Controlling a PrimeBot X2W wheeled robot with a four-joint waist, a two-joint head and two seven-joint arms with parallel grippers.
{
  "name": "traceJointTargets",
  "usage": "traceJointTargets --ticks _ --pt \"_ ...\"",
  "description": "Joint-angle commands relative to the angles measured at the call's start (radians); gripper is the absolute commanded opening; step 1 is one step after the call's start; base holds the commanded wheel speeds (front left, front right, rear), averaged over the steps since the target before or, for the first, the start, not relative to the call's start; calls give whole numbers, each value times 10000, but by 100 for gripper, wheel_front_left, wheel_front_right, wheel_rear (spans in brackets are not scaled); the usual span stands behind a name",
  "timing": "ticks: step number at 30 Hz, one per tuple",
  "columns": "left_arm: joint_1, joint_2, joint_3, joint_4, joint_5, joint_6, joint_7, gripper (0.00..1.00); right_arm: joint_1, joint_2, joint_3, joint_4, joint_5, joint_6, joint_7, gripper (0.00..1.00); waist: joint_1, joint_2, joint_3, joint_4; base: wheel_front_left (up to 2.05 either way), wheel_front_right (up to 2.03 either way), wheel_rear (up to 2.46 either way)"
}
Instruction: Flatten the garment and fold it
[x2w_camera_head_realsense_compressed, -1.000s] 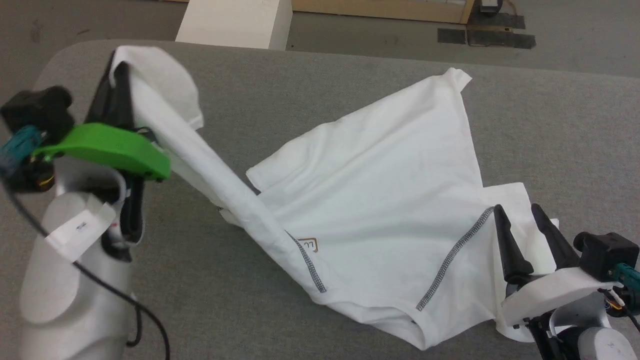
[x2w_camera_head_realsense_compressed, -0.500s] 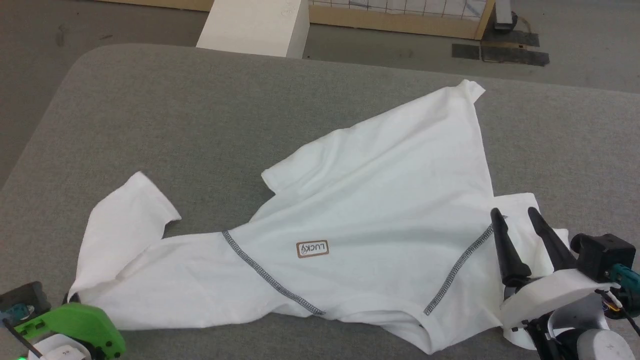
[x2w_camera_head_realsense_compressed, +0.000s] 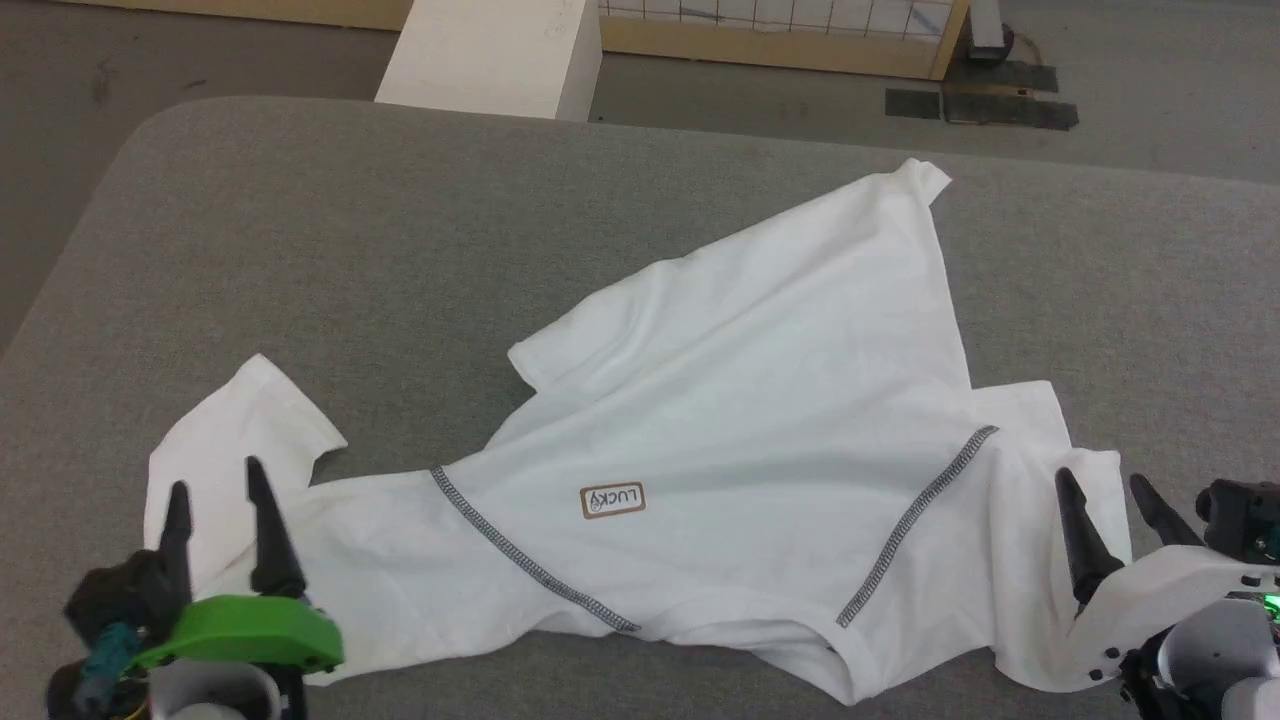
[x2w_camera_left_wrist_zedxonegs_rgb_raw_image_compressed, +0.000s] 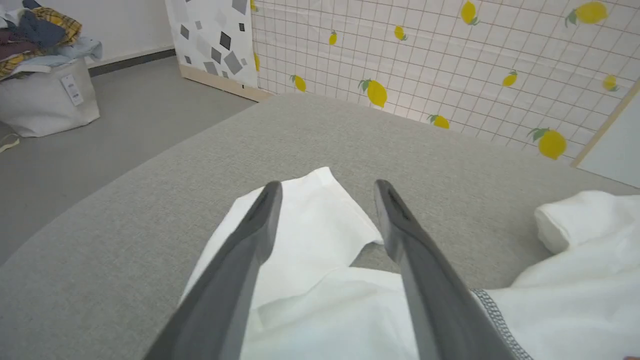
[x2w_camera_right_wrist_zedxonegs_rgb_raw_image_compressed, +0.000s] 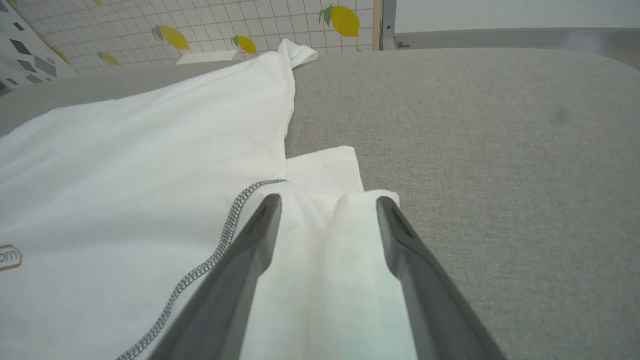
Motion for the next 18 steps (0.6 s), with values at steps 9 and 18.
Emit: traceJointTargets --ticks 9,18 --pt "-630 -1144 -503 -750 1128 -858 -113 100 -794 3 -608 1020 -639 -15 3740 100 0 0 627 150 0 0 0" --pt "-777 -1374 -241 -479 1467 -1304 -115 100 -1981 -544 -1353 263 -1874 -15 3378 0 0 0 809 285 0 0 0"
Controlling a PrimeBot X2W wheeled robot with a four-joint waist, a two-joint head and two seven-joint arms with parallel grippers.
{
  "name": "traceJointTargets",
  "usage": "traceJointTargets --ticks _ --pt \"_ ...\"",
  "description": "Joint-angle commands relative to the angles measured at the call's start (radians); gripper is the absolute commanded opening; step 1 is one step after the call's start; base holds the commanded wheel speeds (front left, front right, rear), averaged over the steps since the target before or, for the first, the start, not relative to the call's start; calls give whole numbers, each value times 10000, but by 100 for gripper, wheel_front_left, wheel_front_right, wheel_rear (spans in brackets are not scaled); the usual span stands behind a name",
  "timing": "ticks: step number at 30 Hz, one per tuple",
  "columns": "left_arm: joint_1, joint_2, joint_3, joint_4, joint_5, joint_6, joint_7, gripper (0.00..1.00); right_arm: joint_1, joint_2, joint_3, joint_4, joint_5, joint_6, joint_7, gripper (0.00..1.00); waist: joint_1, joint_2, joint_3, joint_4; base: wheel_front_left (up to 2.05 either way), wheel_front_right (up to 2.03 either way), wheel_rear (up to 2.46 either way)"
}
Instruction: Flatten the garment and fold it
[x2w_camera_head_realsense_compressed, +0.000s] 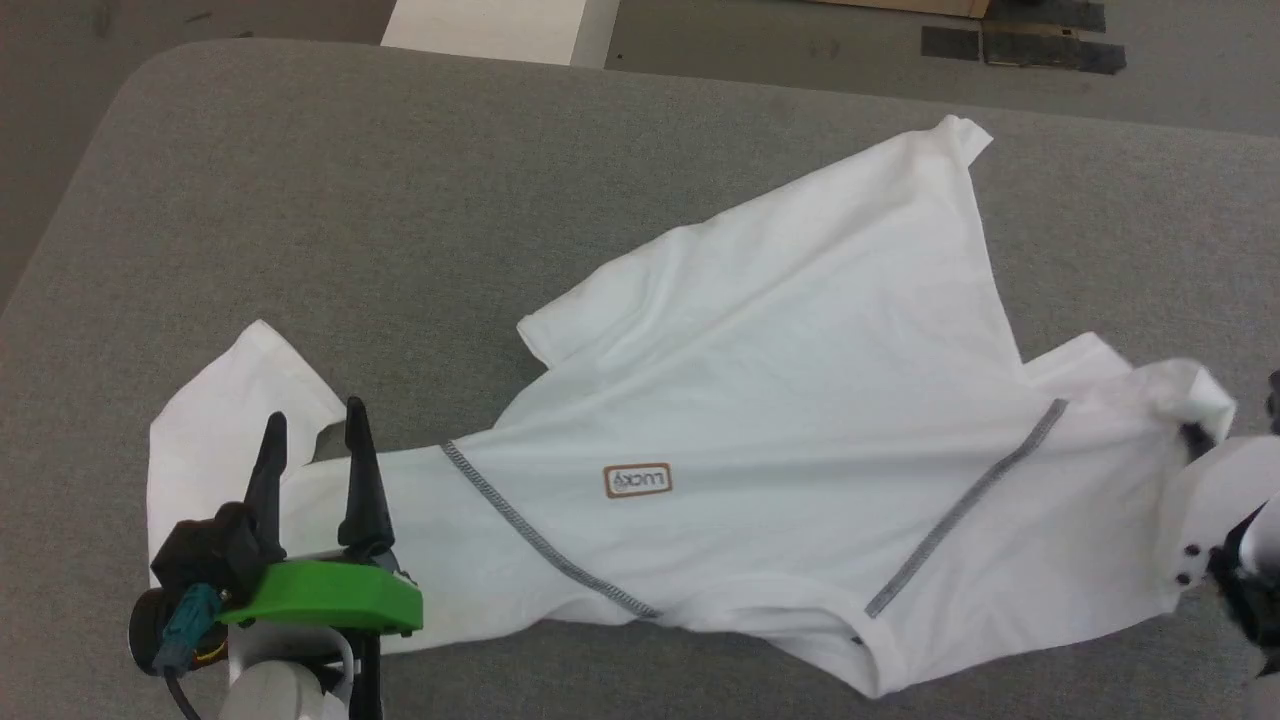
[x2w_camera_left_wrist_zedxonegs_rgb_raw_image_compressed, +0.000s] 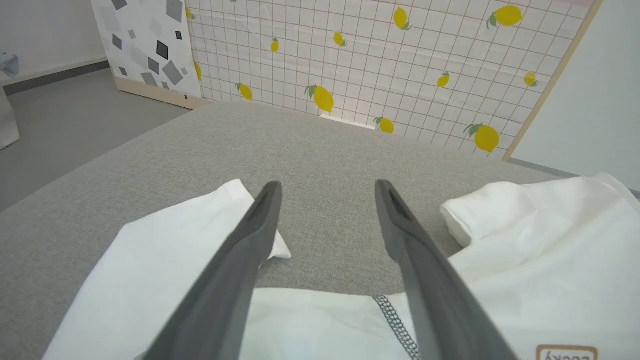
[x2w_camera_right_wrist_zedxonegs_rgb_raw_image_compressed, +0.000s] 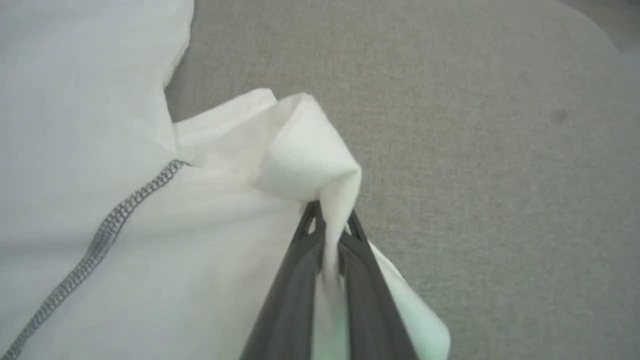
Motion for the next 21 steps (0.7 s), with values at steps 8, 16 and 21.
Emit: traceJointTargets --ticks 8,16,21 --pt "-663 -81 71 217 207 -388 -46 100 -2832 -1989 281 1423 -464 -19 -991 0 0 0 719 288 0 0 0" --pt "-991 -155 -254 473 309 -711 -47 100 -3870 -2159 502 2954 -170 -19 -2217 100 0 0 747 784 0 0 0" --pt "-701 114 -958 706 607 -1141 40 100 -2705 -1620 643 2291 278 -19 -3491 100 0 0 46 911 0 0 0"
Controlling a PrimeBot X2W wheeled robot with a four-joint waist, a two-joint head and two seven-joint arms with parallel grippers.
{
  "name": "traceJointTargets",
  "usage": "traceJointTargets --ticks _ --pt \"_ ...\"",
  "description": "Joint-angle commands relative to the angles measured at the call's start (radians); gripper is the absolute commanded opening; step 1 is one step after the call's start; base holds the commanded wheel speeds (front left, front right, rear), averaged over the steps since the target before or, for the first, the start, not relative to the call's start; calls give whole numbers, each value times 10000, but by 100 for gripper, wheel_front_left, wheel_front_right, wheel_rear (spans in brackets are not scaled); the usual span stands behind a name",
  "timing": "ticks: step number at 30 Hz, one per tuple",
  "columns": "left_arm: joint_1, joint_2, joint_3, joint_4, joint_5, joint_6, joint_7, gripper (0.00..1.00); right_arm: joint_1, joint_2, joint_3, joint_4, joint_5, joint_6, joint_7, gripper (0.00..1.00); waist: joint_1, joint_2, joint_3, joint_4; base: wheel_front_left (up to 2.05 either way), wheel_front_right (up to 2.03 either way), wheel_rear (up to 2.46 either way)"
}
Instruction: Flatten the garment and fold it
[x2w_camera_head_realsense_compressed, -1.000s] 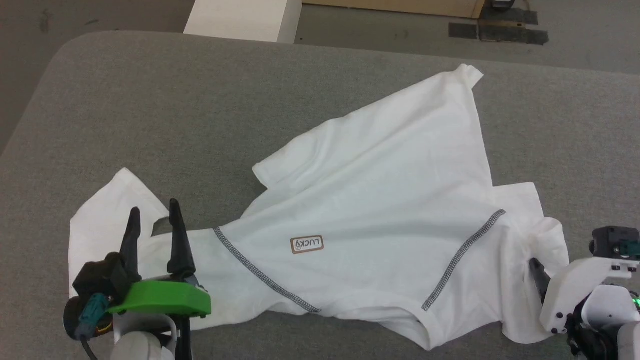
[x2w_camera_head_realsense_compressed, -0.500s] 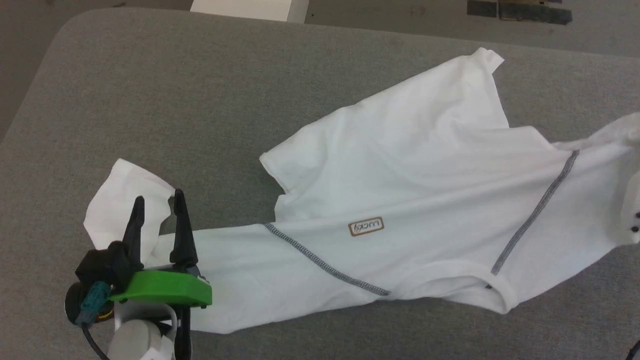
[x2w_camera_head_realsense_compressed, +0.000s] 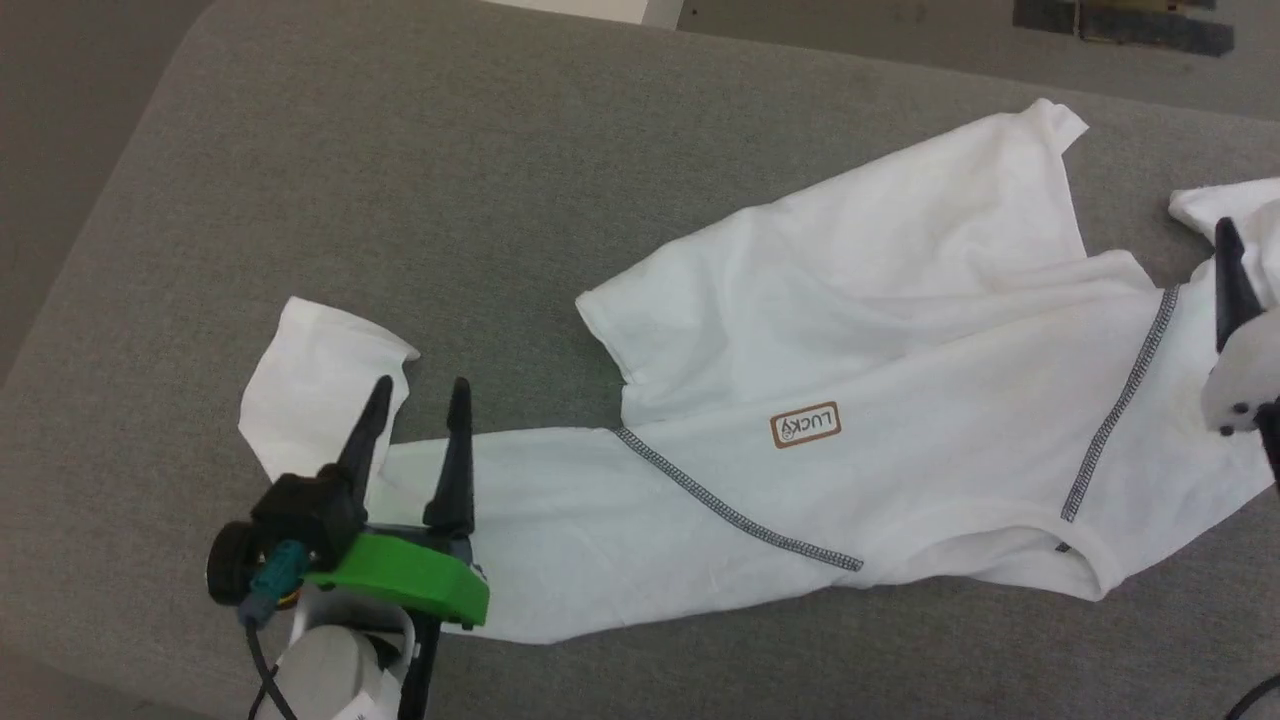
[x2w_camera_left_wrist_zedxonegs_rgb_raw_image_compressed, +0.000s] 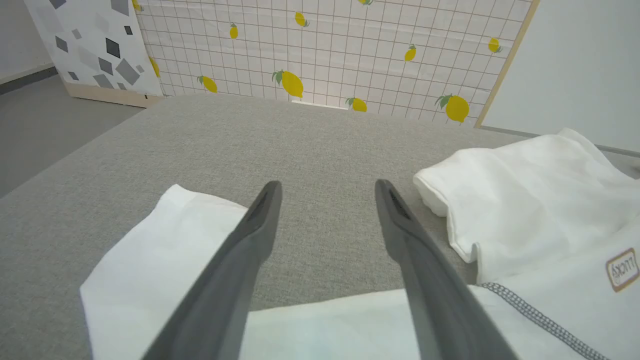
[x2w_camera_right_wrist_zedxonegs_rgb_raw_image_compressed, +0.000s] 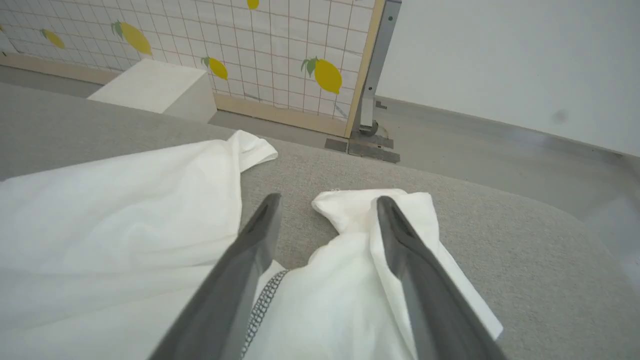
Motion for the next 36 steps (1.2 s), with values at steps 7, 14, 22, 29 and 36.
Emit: traceJointTargets --ticks 7,14,22,29,36 --pt "587 976 -1989 -200 111 -433 1259 100 2699 1249 17 -1885 601 -17 -1542 100 -1 0 -1291 -188 0 0 0" --pt "368 2751 -5082 -724 -635 -462 2944 100 4570 1992 -20 -2802 916 -17 -1721 100 -1 0 -1646 -670 0 0 0" --pt "-161 3910 -6548 -447 -1620 -464 4856 100 5003 2085 205 -2864 1590 -17 -1898 100 -1 0 -1634 -1280 0 0 0" --pt "-352 3883 -6426 302 -1965 -81 5707 100 4885 2087 466 -2697 1831 -17 -2064 100 -1 0 -1427 -1698 0 0 0" --pt "-371 3754 -6237 761 -2264 284 6113 0 4852 2088 380 -2503 1881 -17 -1986 100 -1 0 -1337 -1852 0 0 0"
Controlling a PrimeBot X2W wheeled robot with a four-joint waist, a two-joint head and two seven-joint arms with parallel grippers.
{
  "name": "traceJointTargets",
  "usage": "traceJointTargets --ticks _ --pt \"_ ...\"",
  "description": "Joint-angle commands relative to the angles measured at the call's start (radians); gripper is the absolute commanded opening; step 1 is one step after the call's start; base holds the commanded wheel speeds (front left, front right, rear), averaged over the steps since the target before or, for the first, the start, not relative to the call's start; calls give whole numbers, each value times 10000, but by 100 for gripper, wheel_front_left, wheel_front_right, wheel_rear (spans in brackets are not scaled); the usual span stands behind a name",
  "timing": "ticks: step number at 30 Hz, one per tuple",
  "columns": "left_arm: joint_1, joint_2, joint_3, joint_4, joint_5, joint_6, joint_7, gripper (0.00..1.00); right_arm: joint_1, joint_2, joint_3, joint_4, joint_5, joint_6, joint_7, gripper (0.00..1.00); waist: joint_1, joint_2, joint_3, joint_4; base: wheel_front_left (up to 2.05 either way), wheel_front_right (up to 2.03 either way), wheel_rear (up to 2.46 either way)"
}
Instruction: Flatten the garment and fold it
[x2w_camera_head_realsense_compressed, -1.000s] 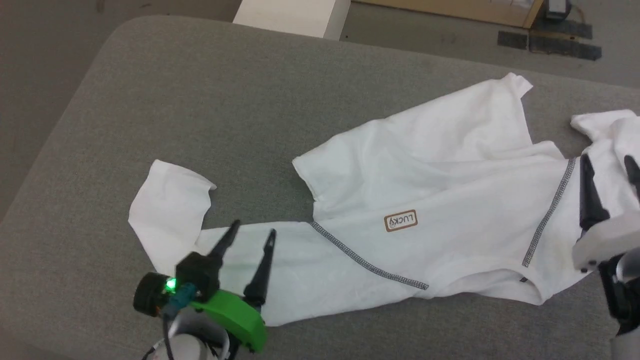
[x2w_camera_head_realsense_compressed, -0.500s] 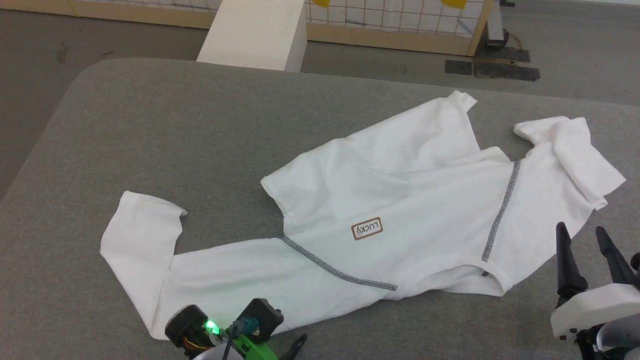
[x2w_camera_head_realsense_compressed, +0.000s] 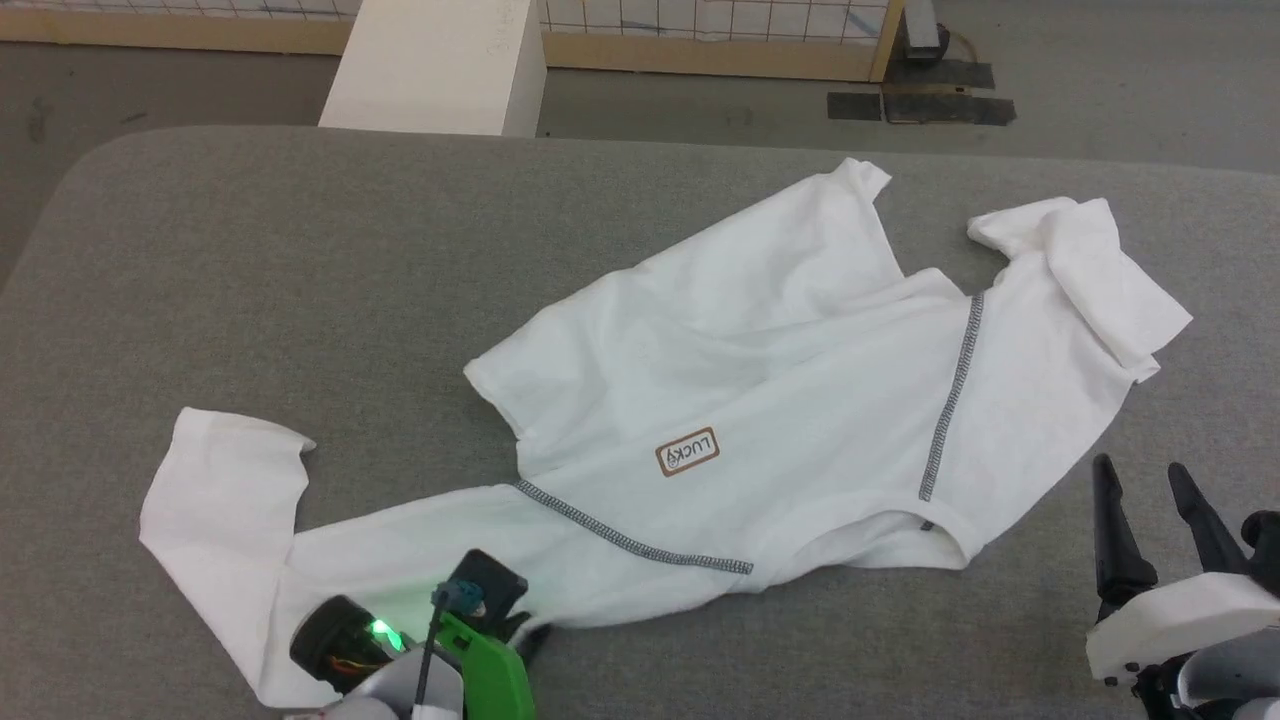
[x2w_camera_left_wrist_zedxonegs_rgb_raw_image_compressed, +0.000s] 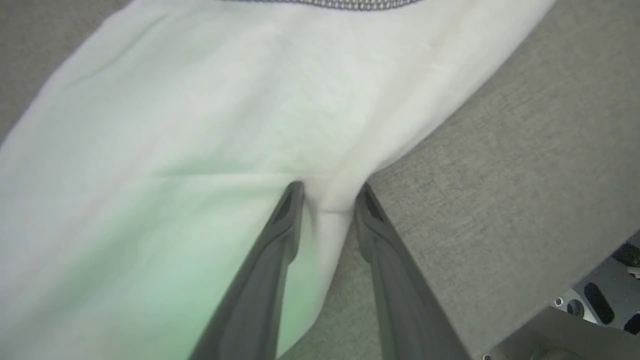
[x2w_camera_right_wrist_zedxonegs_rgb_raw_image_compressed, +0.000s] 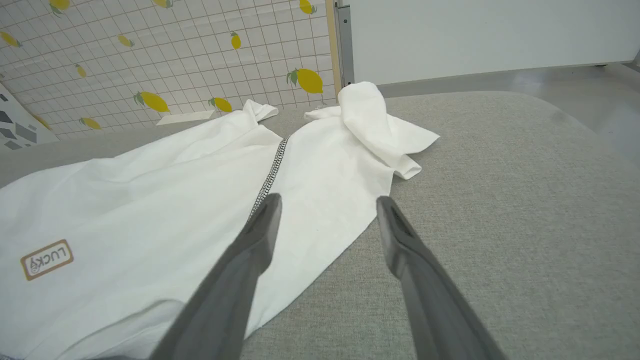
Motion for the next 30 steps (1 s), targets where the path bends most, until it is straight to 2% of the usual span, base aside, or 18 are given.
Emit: traceJointTargets --ticks 1,6,12,18,25,26,27,28,29,30 --pt "67 10 90 284 -119 222 -112 0 -64 11 -56 79 99 -17 111 100 0 0 19 -17 0 0 0" --pt "360 -140 1048 -16 -472 1067 -1410 0 -188 12 -164 531 538 -17 882 100 0 0 17 43 0 0 0" --pt "565 -310 1644 -70 -793 1606 -2078 0 -1137 12 -743 1599 1298 -17 2470 100 0 0 158 227 0 0 0" --pt "169 -517 1631 -25 -813 1551 -2282 0 -2983 12 -1537 3338 783 -17 4290 100 0 0 485 540 0 0 0" --pt "-153 -757 1500 137 -782 1459 -2468 0 -4049 12 -1858 4194 -162 -17 5577 100 0 0 713 738 0 0 0" --pt "-165 -766 1490 169 -787 1446 -2497 0 -4128 12 -1827 4234 -255 -17 5710 89 0 0 734 741 0 0 0" --pt "-174 -772 1481 195 -791 1434 -2517 0 -4175 12 -1794 4238 -304 -17 5769 47 0 0 744 742 0 0 0" --pt "-184 -778 1470 227 -795 1420 -2546 0 -4205 12 -1792 4192 -379 -17 5740 18 0 0 739 740 0 0 0" --pt "-183 -775 1459 257 -795 1407 -2577 0 -4204 12 -1778 4145 -421 -17 5702 0 0 0 711 731 0 0 0" --pt "-177 -766 1451 268 -788 1393 -2620 0 -4179 12 -1763 4100 -430 -17 5666 0 0 0 682 717 0 0 0"
